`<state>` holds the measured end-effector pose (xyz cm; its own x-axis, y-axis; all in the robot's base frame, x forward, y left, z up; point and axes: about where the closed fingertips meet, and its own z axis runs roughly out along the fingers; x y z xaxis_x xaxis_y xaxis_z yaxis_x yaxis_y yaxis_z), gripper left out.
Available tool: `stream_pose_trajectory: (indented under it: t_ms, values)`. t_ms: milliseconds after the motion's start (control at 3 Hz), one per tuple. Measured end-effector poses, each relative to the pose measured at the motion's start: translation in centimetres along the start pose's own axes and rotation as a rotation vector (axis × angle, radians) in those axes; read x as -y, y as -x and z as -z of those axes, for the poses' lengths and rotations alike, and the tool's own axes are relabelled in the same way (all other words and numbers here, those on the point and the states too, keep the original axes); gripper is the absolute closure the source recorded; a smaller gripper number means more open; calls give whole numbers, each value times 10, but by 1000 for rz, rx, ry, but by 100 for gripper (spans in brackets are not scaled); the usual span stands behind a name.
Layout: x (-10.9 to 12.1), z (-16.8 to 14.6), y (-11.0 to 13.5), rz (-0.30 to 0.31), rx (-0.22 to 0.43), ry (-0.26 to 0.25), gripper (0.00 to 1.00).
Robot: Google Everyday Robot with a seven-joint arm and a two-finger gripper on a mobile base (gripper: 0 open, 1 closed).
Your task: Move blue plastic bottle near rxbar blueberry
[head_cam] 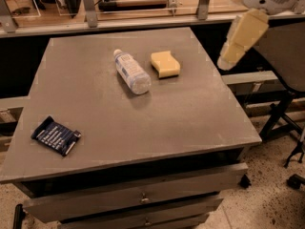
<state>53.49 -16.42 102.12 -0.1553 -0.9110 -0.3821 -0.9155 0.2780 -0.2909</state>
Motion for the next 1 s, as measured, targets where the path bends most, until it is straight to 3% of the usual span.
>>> stream_pose_trajectory:
  t_ms: [333,667,1000]
  values:
    - [39,-51,38,-36,81,40,0]
    - [70,-159,65,-115,125,120,0]
    - [69,-199,55,-135,108,167,0]
